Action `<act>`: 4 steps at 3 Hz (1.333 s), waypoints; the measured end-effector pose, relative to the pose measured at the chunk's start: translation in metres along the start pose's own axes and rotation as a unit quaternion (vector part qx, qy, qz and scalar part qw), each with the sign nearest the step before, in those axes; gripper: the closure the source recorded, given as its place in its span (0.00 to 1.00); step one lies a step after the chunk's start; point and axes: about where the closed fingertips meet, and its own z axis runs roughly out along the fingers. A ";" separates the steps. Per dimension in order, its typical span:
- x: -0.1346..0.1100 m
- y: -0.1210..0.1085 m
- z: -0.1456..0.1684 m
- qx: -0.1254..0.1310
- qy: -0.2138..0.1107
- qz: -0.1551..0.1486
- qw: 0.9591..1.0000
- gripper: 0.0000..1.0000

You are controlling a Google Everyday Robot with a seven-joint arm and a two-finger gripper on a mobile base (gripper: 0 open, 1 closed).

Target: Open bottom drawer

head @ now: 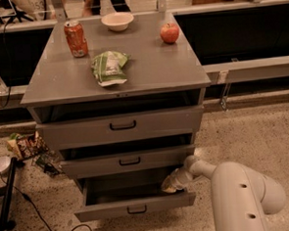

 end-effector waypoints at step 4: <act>0.014 0.038 0.023 -0.056 -0.009 0.005 0.998 1.00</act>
Offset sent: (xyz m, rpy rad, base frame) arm -0.0396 0.0100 -0.0491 0.0346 0.1155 0.0829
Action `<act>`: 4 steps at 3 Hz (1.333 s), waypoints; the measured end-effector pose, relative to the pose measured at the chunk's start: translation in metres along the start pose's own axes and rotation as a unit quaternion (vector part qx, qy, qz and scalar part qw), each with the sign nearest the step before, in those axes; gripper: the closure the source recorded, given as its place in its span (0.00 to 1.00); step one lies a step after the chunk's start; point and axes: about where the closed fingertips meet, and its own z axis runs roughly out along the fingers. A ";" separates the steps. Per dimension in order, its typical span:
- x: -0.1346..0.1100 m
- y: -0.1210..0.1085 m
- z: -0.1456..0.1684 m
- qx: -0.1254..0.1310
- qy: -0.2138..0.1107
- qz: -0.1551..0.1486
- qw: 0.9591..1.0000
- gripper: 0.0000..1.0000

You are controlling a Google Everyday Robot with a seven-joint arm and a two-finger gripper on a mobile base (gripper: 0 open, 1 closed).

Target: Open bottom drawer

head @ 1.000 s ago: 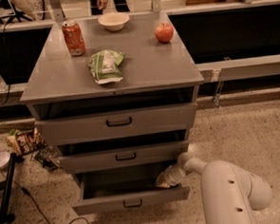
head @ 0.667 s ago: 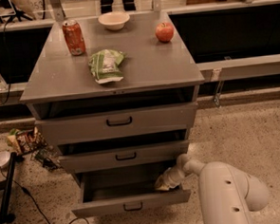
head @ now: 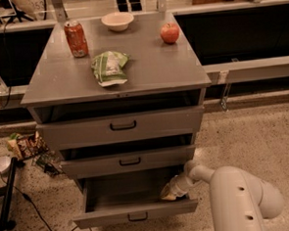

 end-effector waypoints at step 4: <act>0.003 0.086 -0.003 -0.092 -0.002 0.022 0.996 1.00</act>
Offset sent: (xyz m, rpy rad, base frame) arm -0.2022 0.0068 0.0302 0.0543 0.3922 0.1562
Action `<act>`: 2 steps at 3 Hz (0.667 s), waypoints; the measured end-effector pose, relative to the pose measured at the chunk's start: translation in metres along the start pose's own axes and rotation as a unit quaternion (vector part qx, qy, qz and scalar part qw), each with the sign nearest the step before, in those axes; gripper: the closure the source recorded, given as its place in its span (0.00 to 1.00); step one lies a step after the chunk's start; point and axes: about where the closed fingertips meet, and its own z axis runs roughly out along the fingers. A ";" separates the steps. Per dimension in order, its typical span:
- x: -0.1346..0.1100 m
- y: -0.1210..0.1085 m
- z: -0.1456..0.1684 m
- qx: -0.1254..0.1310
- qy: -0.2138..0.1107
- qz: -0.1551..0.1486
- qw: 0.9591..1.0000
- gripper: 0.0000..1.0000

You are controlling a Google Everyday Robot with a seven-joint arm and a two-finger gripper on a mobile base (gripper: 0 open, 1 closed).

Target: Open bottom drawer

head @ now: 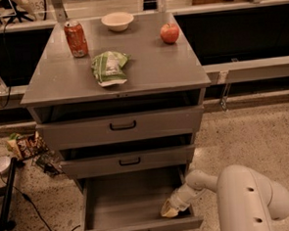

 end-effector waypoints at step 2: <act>0.005 0.037 0.006 -0.041 0.006 0.013 0.999 1.00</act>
Offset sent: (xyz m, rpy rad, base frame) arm -0.0511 0.0069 0.0524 0.0719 0.0571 0.0221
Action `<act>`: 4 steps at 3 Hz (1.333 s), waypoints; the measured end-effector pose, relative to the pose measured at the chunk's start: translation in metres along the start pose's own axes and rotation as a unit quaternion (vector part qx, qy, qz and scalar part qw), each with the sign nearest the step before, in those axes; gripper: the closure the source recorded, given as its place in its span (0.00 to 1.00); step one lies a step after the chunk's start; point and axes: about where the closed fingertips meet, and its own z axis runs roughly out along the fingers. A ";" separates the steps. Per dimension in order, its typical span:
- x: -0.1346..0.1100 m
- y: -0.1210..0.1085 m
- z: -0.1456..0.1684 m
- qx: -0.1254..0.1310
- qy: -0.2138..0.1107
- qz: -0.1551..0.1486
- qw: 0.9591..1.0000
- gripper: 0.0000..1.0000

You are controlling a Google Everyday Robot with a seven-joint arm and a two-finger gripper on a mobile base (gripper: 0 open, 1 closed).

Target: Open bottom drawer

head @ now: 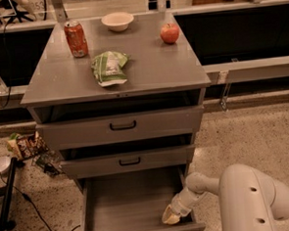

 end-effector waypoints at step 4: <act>-0.057 0.014 -0.101 0.142 -0.081 -0.025 0.986 0.74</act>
Offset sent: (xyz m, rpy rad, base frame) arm 0.0428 -0.0148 0.1417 0.1064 -0.3472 -0.1854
